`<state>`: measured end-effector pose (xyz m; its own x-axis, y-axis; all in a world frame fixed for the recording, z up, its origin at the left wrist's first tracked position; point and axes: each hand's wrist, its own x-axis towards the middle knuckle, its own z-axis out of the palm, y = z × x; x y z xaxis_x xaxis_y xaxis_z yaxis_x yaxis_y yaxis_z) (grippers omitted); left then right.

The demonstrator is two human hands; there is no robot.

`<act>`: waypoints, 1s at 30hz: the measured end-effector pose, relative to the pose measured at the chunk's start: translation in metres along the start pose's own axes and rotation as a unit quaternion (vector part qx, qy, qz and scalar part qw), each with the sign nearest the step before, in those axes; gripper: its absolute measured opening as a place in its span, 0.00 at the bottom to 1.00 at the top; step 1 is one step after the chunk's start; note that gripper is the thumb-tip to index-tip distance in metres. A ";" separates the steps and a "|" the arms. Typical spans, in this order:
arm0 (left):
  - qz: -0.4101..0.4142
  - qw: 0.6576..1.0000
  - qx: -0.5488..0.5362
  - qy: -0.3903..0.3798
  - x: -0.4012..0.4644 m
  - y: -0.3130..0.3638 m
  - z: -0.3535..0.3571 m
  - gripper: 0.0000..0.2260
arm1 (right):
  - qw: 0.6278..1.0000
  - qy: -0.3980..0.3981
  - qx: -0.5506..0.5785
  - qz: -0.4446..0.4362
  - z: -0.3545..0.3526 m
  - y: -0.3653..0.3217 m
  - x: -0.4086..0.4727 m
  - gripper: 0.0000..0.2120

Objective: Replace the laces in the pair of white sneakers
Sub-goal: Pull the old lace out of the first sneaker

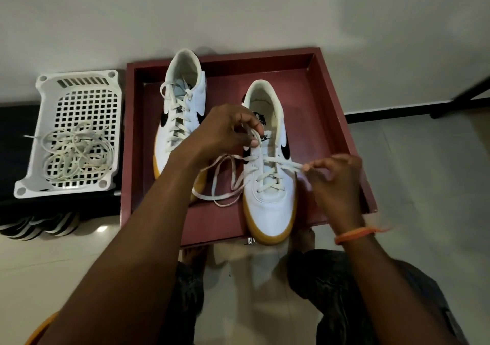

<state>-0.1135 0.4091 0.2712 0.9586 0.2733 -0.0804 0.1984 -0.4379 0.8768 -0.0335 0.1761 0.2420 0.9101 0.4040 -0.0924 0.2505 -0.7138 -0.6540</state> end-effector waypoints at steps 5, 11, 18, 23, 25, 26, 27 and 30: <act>-0.007 1.000 0.004 -0.011 0.002 -0.003 -0.003 0.09 | 0.973 0.049 -0.073 -0.212 0.027 -0.052 -0.025 0.07; -0.002 1.000 0.018 -0.012 0.005 -0.004 -0.002 0.09 | 0.970 -0.007 -0.122 -0.210 0.039 -0.050 -0.005 0.07; -0.010 1.000 0.015 -0.017 0.005 -0.002 -0.002 0.10 | 0.981 0.020 -0.017 -0.194 0.012 -0.041 -0.006 0.02; -0.012 1.000 0.001 -0.013 0.004 -0.003 -0.001 0.10 | 0.993 0.072 0.079 -0.044 -0.008 -0.020 -0.017 0.06; -0.012 1.000 0.006 -0.012 0.003 -0.002 -0.001 0.10 | 0.992 0.085 0.038 -0.089 0.000 -0.025 -0.018 0.06; -0.010 1.000 0.007 -0.012 0.003 -0.002 -0.001 0.10 | 0.988 0.082 0.007 -0.133 0.004 -0.030 -0.016 0.09; -0.008 1.000 0.006 -0.012 0.004 -0.002 -0.002 0.10 | 0.982 0.072 -0.020 -0.176 0.007 -0.035 -0.013 0.11; -0.007 1.000 0.005 -0.013 0.004 -0.002 -0.002 0.10 | 0.965 0.040 -0.091 -0.244 0.023 -0.048 -0.006 0.08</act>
<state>-0.1108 0.4125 0.2700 0.9608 0.2564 -0.1055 0.2136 -0.4421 0.8712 -0.0582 0.2215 0.2570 0.6905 0.6765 0.2559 0.7020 -0.5416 -0.4624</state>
